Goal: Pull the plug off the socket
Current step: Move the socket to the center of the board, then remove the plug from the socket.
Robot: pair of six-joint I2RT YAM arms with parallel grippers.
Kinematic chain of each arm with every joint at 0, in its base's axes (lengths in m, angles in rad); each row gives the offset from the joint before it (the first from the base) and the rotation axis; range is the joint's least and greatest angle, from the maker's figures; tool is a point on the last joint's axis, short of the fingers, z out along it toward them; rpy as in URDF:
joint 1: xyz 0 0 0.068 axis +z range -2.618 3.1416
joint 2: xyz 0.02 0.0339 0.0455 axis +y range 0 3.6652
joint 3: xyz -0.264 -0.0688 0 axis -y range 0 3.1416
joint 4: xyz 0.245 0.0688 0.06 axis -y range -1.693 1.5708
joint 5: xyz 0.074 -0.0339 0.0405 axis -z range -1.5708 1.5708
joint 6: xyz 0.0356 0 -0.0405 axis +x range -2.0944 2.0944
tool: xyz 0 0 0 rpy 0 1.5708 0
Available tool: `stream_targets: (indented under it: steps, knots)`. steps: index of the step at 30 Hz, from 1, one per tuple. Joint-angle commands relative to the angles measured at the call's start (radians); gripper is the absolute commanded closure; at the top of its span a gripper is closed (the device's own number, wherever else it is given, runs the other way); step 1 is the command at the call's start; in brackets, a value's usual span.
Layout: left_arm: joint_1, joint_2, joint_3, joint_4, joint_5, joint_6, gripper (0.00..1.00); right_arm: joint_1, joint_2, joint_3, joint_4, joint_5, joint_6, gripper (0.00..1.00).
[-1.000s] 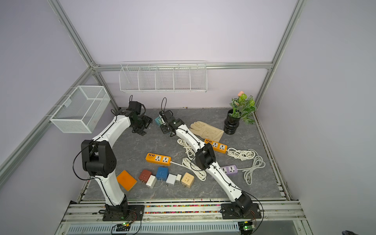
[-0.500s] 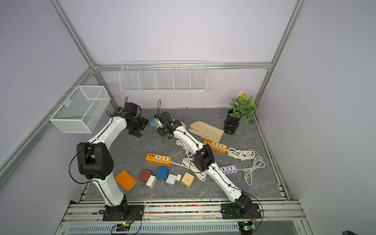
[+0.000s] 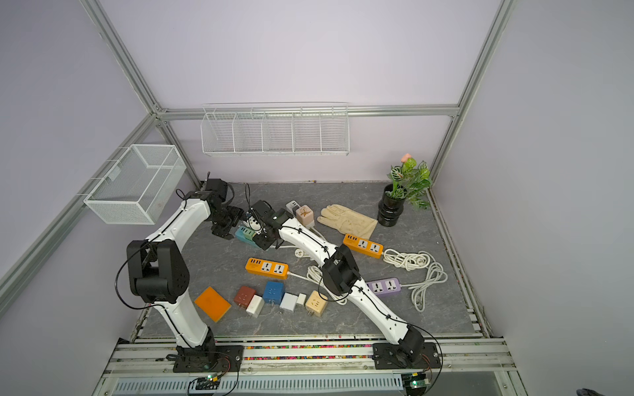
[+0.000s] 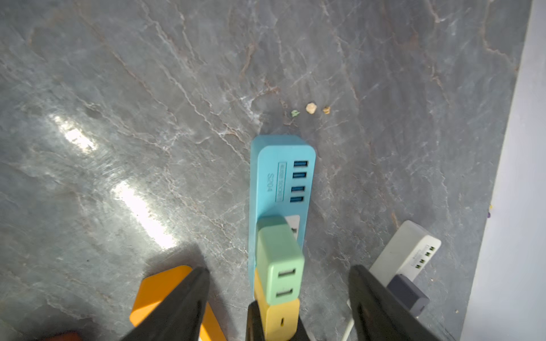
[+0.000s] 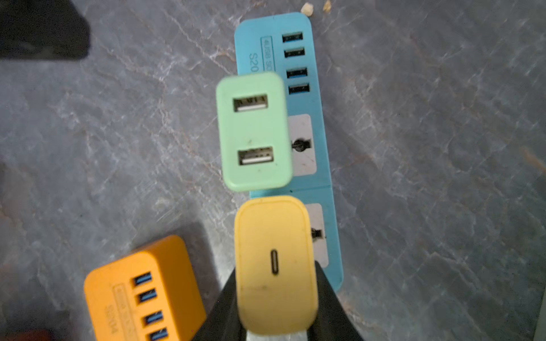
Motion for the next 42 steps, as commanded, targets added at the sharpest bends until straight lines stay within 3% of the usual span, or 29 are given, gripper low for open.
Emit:
stream_targets:
  steps: [1,4,13,27,35,42]
  knots:
    - [0.015,-0.024,-0.025,-0.006,-0.018,-0.011,0.22,0.012,-0.151,-0.222,0.034,-0.025,-0.022,0.81]
    - [0.018,-0.014,-0.05,0.012,-0.008,-0.016,0.22,0.01,-0.259,-0.395,0.131,-0.025,-0.022,0.8]
    - [0.012,0.019,-0.157,0.101,0.096,-0.102,0.19,0.011,-0.367,-0.594,0.228,-0.04,-0.031,0.8]
    - [-0.051,0.08,-0.188,0.092,0.112,-0.138,0.21,0.012,-0.501,-0.88,0.374,-0.035,-0.071,0.8]
    - [-0.07,0.115,-0.2,0.054,0.079,-0.137,0.28,0.012,-0.559,-0.999,0.474,-0.053,-0.094,0.8]
    - [-0.073,0.125,-0.228,0.052,0.042,-0.142,0.4,0.013,-0.587,-1.034,0.505,-0.074,-0.099,0.8]
